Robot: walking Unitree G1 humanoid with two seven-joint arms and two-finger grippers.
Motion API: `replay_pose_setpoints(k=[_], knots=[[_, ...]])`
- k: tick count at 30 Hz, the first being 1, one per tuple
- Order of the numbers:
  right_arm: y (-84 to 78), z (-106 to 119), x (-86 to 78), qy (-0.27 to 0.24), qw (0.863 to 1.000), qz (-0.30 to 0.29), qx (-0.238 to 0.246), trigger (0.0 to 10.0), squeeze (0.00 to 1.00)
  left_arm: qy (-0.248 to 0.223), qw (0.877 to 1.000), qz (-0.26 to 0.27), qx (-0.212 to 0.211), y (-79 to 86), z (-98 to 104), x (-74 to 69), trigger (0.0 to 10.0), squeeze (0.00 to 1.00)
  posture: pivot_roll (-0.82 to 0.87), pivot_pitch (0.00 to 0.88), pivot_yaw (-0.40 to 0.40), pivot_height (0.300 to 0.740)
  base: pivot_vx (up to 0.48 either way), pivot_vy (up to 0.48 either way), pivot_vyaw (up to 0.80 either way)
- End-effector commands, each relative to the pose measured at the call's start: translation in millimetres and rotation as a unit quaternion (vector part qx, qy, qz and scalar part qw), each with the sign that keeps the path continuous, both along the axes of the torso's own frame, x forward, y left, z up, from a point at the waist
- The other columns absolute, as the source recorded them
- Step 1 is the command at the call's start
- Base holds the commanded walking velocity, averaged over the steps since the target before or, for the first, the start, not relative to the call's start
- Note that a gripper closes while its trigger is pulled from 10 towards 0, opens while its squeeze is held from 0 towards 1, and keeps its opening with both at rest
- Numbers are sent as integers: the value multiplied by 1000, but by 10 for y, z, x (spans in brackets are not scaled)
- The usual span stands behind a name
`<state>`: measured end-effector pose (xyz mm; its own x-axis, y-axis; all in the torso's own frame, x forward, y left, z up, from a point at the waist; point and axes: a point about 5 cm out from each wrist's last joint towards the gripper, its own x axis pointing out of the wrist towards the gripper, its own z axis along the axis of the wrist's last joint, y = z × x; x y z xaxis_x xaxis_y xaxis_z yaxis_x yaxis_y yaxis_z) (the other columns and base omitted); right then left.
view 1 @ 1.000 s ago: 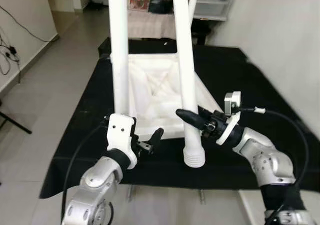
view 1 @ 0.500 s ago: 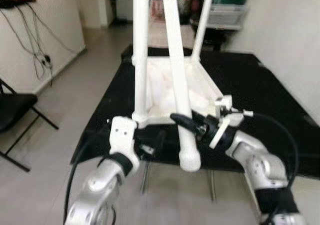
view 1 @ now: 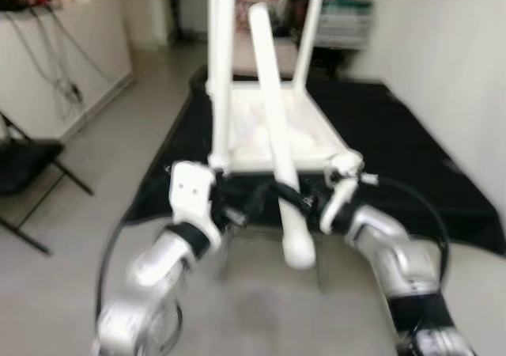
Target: Building children table
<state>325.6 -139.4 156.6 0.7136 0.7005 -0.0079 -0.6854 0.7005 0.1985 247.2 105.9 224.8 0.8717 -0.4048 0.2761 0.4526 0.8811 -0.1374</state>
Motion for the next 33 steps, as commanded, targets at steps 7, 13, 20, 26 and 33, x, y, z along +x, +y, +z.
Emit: replay_pose_setpoints(k=[7,13,20,26,33], knots=[[53,89,-91,-27,997,69,-4,10000,0,-75,995,-9,-65,138,440,47,10000,0,-105,0,-114,740,0,0,0],[119,143,-190,-43,992,120,0,10000,0,-75,995,13,-67,261,489,171,10000,0,-119,0,-105,740,0,0,0],[137,150,-188,-48,992,116,-3,10000,0,-77,994,4,-77,306,564,258,10000,0,-122,0,-103,740,0,0,0],[143,166,-197,-51,991,124,6,10000,0,-81,993,-6,-85,298,622,277,10000,0,-122,0,-104,740,0,0,0],[197,238,-319,-64,981,184,11,10000,0,-84,990,-42,-100,299,682,355,10000,0,-124,0,-101,740,0,0,0]])
